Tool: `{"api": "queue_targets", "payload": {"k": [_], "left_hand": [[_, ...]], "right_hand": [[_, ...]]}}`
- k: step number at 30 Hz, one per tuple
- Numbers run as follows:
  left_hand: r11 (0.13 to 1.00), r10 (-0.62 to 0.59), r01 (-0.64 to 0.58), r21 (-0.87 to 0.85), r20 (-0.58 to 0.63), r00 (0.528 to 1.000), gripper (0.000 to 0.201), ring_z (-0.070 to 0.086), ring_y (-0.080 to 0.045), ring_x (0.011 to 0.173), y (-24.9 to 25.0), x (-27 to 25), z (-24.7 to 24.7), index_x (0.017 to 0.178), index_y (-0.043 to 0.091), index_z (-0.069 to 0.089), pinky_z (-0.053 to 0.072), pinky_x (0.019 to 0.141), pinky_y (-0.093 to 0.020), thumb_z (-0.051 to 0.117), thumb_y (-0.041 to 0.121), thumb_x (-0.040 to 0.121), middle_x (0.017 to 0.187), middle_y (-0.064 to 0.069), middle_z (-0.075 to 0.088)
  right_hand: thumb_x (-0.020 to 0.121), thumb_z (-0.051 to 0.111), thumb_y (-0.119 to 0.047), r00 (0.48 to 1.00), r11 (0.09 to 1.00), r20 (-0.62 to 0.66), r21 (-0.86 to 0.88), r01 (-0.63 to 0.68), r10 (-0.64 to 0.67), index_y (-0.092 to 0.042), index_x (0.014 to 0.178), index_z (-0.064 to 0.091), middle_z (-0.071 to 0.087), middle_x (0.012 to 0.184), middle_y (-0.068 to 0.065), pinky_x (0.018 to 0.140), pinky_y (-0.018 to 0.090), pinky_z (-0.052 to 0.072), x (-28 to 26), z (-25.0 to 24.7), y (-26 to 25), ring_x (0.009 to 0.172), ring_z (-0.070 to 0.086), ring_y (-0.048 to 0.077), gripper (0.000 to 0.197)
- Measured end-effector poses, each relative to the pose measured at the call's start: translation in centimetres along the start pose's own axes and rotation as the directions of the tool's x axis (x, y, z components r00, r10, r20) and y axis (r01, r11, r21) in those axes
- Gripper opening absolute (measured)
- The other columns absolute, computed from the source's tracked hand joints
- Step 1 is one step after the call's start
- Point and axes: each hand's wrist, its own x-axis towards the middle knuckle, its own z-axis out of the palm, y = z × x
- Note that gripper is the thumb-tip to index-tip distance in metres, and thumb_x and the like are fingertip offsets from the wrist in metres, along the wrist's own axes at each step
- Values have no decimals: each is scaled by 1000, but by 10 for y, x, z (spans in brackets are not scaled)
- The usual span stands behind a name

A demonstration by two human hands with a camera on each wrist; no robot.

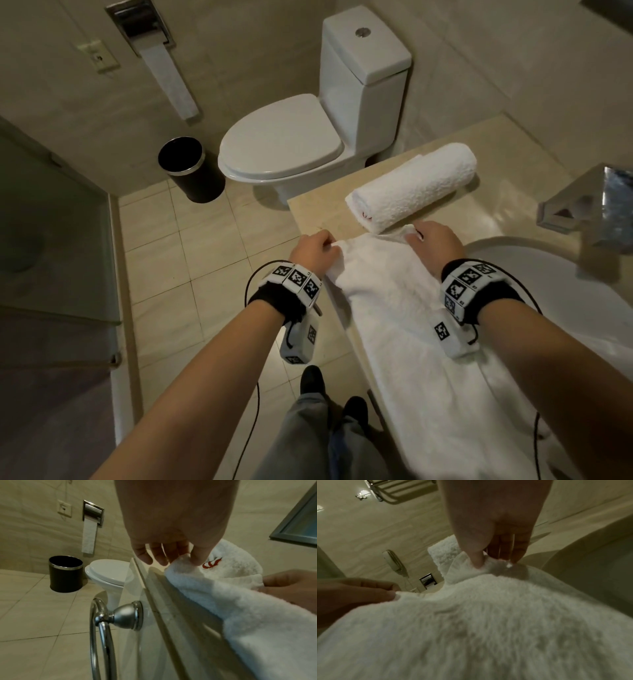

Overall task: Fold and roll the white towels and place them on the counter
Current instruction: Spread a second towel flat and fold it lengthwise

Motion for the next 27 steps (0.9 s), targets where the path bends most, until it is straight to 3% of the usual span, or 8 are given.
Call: {"api": "queue_targets", "payload": {"k": [2, 6, 12, 16, 20, 27], "left_hand": [[998, -49, 48, 40, 20, 999, 16, 59, -32, 95, -3, -2, 0, 91, 15, 59, 49, 86, -39, 46, 25, 91, 97, -13, 65], [965, -106, 110, 237, -31, 994, 26, 55, -28, 106, -4, 1, -3, 106, 16, 59, 34, 93, -35, 40, 30, 96, 109, -9, 64], [926, -13, 41, 376, -76, 997, 25, 54, -29, 108, 2, 6, -6, 109, 15, 56, 35, 92, -37, 42, 32, 96, 111, -8, 64], [968, -20, -1, 251, 80, 997, 39, 54, -27, 110, 7, 6, -5, 120, 14, 47, 44, 90, -38, 55, 38, 90, 124, -7, 52], [937, 11, -63, 344, 153, 988, 38, 52, -34, 111, 15, 14, 1, 121, 3, 46, 42, 87, -37, 56, 23, 91, 124, -17, 51], [853, 106, -131, 504, 78, 991, 26, 55, -36, 104, 27, 26, 3, 121, 3, 45, 44, 81, -40, 41, 8, 95, 118, -17, 48]], "right_hand": [[98, 40, -24, 995, 995, 36, 10, -98, 97, 4, 105, 60, 61, 111, 24, 84, 37, 44, 3, -1, 1, 103, 56, 37, 35], [99, 37, -28, 983, 986, 71, -35, -165, 167, 1, 112, 58, 60, 115, 24, 86, 37, 45, 13, -3, -3, 106, 56, 37, 38], [91, 56, -26, 995, 997, 71, -18, -71, 72, -9, 123, 52, 60, 123, 15, 89, 38, 47, 23, -2, 4, 111, 56, 33, 37], [91, 53, -22, 996, 991, 85, -132, -18, 29, -6, 114, 57, 52, 121, 17, 88, 38, 44, 27, -5, 5, 112, 52, 35, 28], [90, 52, -14, 1000, 979, 19, -206, 13, -10, -7, 112, 58, 47, 123, 15, 88, 42, 43, 29, -7, 8, 115, 46, 35, 24], [89, 51, -9, 996, 995, 31, -51, 87, -86, -1, 112, 58, 56, 118, 21, 91, 41, 43, 37, -12, 17, 111, 53, 37, 25]]}}
